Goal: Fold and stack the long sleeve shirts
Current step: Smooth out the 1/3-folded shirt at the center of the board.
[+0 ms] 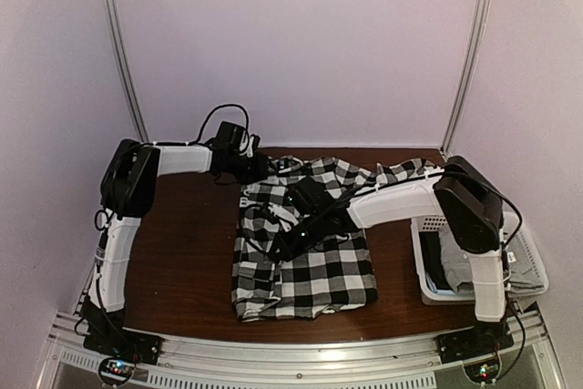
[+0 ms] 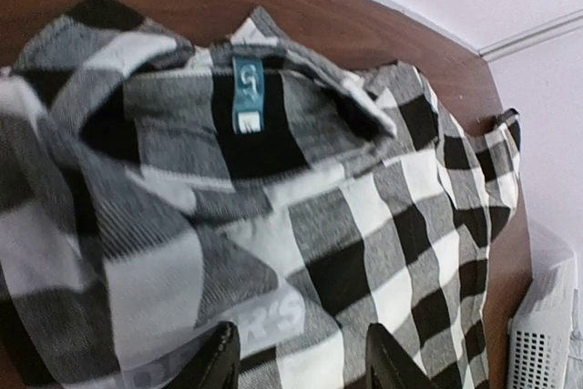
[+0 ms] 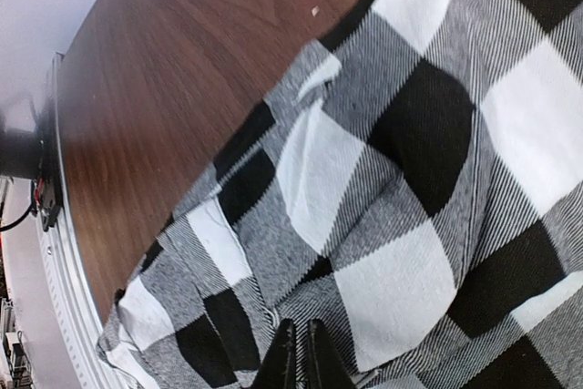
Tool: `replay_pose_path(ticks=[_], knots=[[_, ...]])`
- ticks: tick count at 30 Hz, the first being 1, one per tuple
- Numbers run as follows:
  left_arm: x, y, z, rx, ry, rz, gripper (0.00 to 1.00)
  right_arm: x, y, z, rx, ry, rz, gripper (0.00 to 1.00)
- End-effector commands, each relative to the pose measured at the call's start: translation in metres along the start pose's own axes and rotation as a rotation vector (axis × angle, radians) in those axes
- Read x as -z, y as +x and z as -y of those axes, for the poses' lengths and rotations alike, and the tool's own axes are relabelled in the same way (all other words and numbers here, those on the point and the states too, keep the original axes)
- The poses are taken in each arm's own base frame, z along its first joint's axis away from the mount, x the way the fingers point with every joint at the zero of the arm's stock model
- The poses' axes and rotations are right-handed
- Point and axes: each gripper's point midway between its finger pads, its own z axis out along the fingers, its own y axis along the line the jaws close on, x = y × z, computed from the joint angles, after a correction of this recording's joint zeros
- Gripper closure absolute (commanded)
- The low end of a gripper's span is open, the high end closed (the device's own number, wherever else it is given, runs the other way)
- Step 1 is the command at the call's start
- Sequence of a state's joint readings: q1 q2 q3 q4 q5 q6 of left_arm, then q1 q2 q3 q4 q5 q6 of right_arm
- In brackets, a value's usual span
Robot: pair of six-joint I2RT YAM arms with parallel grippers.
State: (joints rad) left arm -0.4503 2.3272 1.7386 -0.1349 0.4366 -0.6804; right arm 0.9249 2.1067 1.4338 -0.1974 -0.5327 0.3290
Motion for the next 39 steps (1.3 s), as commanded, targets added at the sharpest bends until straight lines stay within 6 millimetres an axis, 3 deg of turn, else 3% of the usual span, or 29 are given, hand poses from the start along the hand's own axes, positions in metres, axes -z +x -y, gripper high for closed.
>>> replay_pose_path(ticks=[1,5,9,14,19,23,26,29,30,31,35,39], knots=[[-0.016,-0.042,-0.027,0.014,-0.079,0.089,0.53,-0.008,0.012,0.002,-0.013,-0.006,-0.002,0.94],[-0.040,-0.056,-0.047,0.054,-0.080,0.101,0.54,-0.011,0.023,0.004,-0.019,-0.004,-0.020,0.94],[-0.062,-0.053,-0.058,0.090,-0.069,0.078,0.56,-0.014,0.031,0.004,-0.019,-0.006,-0.039,0.94],[-0.065,-0.052,-0.060,0.107,-0.033,0.073,0.56,-0.019,0.034,0.000,-0.024,-0.025,-0.053,0.93],[-0.030,-0.090,-0.028,0.053,0.030,0.131,0.50,-0.025,0.031,-0.011,-0.021,-0.045,-0.054,0.93],[0.020,-0.124,0.007,-0.019,0.066,0.197,0.44,-0.027,0.018,-0.022,-0.030,-0.071,-0.042,0.93],[0.054,-0.135,0.028,-0.061,0.078,0.229,0.43,-0.017,0.001,-0.032,-0.021,-0.081,-0.003,0.93],[0.079,-0.125,0.039,-0.070,0.077,0.220,0.43,-0.002,-0.014,-0.031,-0.006,-0.025,0.033,0.93],[0.081,-0.108,0.031,-0.051,0.059,0.190,0.43,0.004,-0.017,-0.027,-0.001,0.002,0.043,0.93],[0.093,-0.106,0.037,-0.053,0.059,0.200,0.44,0.010,-0.020,-0.026,0.001,0.011,0.054,0.92],[0.108,-0.033,0.016,0.017,0.040,0.108,0.47,0.033,-0.034,-0.022,-0.004,0.032,0.114,0.89],[0.122,0.014,0.007,0.035,0.032,0.046,0.48,0.052,-0.053,-0.007,-0.021,0.061,0.180,0.85]])
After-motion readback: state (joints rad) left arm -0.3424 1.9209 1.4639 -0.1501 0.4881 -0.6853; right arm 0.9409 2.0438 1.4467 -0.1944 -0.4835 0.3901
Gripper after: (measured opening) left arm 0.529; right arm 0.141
